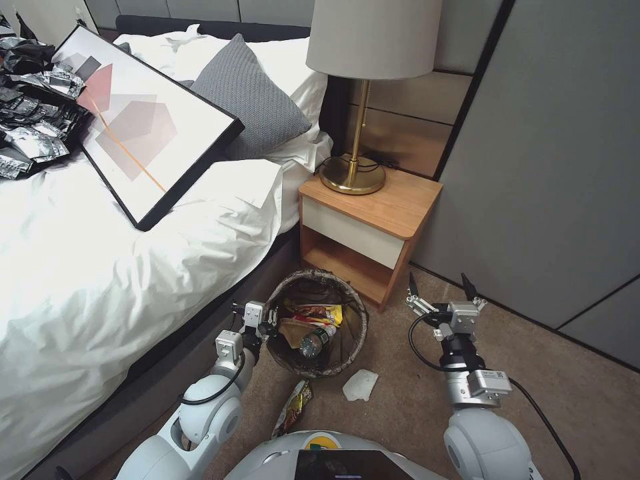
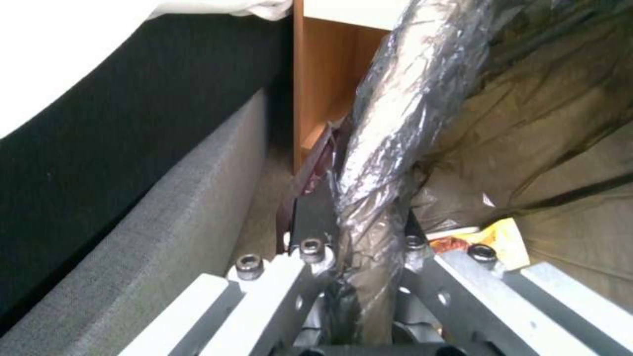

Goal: Pick up the trash bin, then pick up the garbage from the floor and place it into the trash bin.

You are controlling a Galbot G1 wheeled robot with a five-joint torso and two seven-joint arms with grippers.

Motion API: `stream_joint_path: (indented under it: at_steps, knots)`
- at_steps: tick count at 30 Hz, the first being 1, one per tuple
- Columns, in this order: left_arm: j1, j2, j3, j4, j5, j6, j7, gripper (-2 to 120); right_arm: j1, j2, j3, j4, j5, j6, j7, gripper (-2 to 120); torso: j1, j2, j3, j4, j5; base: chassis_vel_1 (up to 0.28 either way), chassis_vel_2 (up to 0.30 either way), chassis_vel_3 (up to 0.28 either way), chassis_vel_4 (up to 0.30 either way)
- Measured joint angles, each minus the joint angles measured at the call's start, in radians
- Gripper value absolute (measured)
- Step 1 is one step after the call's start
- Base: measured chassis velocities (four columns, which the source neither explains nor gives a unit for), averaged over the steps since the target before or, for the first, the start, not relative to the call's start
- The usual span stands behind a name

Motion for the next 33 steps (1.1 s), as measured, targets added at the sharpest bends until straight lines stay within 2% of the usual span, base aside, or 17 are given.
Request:
stream_joint_path:
  at_steps: [24,33]
  knots:
    - [-0.001,-0.005,0.001,0.002,0.0,-0.002,0.0,3,-0.003,0.001,0.0,0.001,-0.002,0.003,-0.004,100,0.0,0.0,0.0,0.0,0.0,0.0,0.0,0.0,0.0]
    - [-0.002,-0.007,0.001,0.003,0.0,-0.002,0.0,3,0.001,0.002,-0.002,0.001,-0.003,0.002,-0.005,100,0.0,0.0,0.0,0.0002,0.0,0.052,-0.057,-0.054,0.063]
